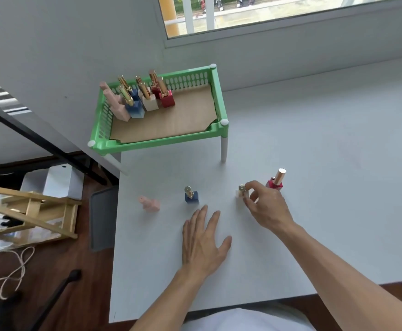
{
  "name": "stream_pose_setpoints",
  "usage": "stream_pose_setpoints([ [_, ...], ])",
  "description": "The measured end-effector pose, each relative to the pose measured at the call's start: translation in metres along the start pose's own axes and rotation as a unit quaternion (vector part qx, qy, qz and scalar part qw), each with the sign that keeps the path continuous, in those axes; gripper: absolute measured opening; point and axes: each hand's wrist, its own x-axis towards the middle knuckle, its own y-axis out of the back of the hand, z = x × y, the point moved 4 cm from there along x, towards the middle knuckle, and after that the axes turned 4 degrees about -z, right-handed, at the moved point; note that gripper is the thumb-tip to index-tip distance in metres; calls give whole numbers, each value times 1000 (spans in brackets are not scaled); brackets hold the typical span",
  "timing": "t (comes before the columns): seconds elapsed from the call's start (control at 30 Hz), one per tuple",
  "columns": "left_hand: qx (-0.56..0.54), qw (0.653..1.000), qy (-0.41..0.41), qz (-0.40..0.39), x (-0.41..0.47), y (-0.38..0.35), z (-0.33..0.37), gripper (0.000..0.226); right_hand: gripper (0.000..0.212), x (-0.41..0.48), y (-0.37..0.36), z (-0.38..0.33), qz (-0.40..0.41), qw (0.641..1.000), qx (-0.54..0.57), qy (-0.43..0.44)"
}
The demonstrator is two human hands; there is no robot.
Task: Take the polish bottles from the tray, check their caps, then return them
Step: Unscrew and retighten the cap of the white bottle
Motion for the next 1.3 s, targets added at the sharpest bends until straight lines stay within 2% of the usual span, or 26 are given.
stream_pose_setpoints([
  [0.17,-44,999,13,1,1,9,0,65,8,-9,14,-6,11,999,32,3],
  [0.4,-237,971,-1,26,1,50,15,54,9,-30,52,-43,-6,996,82,24],
  [0.57,-375,926,-15,23,3,92,34,44,9,-45,73,-75,-20,989,138,46],
  [0.83,-552,829,-83,39,-1,145,55,19,8,-62,88,-118,-55,963,248,90],
  [0.97,-595,796,-94,55,-6,159,52,15,6,-68,89,-131,-55,956,266,113],
  [1.07,-604,788,-104,50,-9,167,48,16,3,-69,92,-137,-64,955,262,123],
  [1.2,-613,781,-107,52,-11,173,43,25,35,-69,110,-141,-68,951,274,124],
  [1.23,-615,779,-106,52,-11,174,42,26,34,-68,115,-142,-71,952,268,131],
  [1.3,-616,780,-104,48,-11,174,41,27,18,-67,122,-145,-72,954,245,154],
])
